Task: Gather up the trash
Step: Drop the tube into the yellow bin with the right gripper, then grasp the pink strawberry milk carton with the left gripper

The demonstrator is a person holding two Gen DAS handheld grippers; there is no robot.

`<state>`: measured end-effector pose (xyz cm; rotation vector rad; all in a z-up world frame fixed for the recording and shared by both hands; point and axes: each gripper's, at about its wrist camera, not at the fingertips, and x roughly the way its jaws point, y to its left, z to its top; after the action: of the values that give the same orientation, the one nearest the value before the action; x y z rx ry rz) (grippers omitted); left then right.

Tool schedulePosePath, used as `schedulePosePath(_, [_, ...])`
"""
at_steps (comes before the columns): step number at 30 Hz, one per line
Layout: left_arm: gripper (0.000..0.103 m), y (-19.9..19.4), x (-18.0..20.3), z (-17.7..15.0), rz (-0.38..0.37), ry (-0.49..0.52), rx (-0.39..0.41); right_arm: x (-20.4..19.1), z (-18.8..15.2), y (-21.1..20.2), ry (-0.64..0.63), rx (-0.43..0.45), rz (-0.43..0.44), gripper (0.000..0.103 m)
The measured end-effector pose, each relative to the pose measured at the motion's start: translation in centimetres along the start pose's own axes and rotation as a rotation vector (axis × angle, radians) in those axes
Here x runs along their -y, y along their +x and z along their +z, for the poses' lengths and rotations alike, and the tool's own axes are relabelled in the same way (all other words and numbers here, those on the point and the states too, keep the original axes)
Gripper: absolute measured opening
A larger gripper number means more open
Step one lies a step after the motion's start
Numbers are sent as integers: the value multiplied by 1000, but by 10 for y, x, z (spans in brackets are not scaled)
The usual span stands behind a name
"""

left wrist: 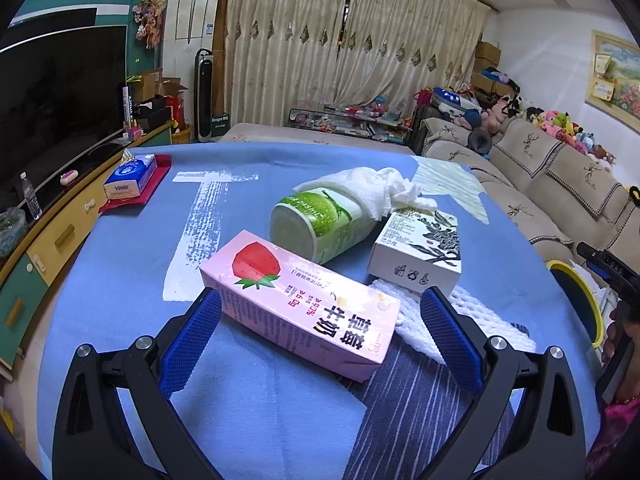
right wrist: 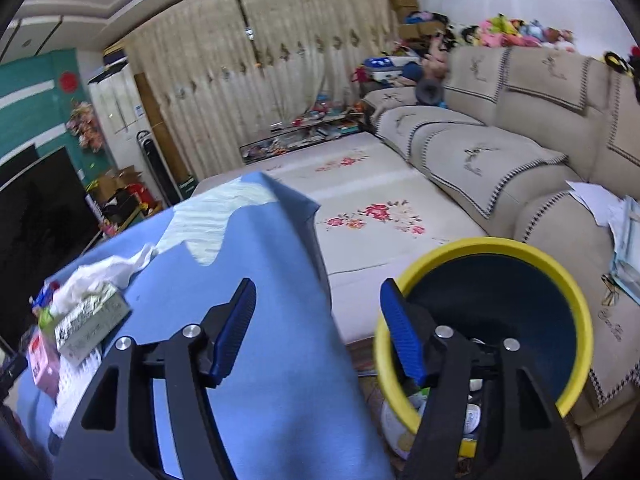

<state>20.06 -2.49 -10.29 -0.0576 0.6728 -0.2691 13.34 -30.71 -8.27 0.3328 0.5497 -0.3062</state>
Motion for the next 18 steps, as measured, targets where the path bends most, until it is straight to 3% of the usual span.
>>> schedulePosePath(3, [98, 4, 0, 0, 8, 0, -16, 0, 0, -5, 12, 25, 20, 69])
schedulePosePath(9, [98, 21, 1, 1, -21, -58, -110, 1, 1, -3, 15, 13, 12, 69])
schedulePosePath(14, [98, 37, 20, 6, 110, -69, -154, 5, 1, 2, 44, -1, 32, 70])
schedulePosePath(18, [98, 51, 21, 6, 143, -112, -202, 11, 0, 4, 76, -12, 46, 70])
